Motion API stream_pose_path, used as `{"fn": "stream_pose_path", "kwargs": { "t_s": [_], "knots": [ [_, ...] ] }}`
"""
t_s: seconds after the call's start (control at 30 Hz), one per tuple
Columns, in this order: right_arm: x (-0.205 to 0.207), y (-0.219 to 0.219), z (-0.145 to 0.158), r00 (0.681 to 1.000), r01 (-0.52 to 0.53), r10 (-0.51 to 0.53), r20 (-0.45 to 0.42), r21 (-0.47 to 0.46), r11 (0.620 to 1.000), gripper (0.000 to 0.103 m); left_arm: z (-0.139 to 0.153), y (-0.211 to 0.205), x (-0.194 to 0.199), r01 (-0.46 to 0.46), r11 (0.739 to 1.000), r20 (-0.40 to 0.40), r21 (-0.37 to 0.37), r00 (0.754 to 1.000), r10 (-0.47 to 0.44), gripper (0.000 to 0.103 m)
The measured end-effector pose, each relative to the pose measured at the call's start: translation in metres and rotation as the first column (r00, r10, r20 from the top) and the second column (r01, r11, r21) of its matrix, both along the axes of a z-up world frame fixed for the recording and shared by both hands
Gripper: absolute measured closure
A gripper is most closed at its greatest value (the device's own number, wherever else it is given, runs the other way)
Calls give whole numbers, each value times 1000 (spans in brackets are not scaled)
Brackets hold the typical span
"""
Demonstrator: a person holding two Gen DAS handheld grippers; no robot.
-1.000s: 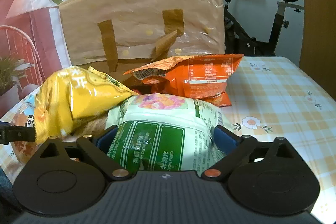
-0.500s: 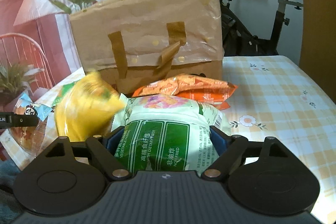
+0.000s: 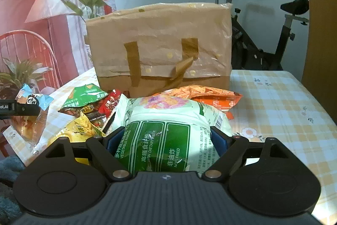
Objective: Organize snacks
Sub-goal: 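Grasp the bread packet with the left tool while the right tool grasps the green-white bag, then lift both packets over the paper bag and release them inside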
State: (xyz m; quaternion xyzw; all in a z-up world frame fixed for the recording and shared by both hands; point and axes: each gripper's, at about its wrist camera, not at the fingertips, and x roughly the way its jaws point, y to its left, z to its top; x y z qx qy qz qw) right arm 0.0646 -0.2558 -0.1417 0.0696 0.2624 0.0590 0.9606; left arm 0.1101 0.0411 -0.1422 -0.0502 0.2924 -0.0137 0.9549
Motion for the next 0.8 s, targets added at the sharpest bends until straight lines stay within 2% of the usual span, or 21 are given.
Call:
{"fn": "stream_pose_path", "kwargs": {
  "t_s": [0.13,0.4,0.8],
  "knots": [
    [-5,7,6,998,-28,29,50,-35,999,19,1,-1,0,6,1000,10,6,1000,-6,21],
    [-20,17,32,970,-46,71,233,-113,993,18,18,-1,-2,22,1000,84,22,996,-24,21],
    [-3,-15,78,935,-13,22,354,-29,999,18,64,-18,24,134,991,196,10,971,-133,21]
  ]
}}
